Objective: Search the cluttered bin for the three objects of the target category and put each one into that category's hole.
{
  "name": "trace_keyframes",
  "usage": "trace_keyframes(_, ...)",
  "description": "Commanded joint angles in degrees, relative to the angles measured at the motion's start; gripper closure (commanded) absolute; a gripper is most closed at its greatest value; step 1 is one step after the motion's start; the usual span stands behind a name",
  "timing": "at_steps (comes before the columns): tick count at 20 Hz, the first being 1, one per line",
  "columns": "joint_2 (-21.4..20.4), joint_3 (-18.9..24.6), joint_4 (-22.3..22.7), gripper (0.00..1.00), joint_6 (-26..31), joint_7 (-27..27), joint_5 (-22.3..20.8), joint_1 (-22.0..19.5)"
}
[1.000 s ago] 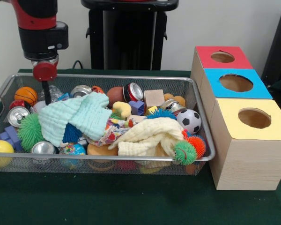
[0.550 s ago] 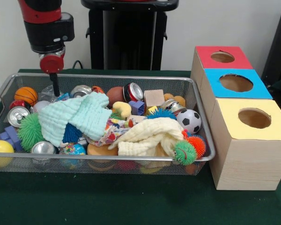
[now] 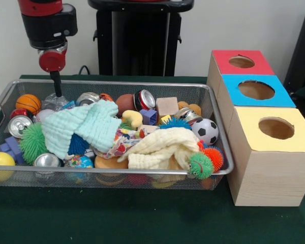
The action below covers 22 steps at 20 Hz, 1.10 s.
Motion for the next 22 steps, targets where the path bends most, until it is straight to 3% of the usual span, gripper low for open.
trace_keyframes(1, 2.2, 1.6, 3.8, 0.00, 0.4, 6.5, 2.0, -1.3)
trace_keyframes(12, 4.2, 2.3, 6.5, 0.00, -3.8, 7.2, 1.5, -2.6)
trace_keyframes(22, 11.1, 3.7, 3.5, 0.00, -11.0, 6.3, -0.1, -5.2)
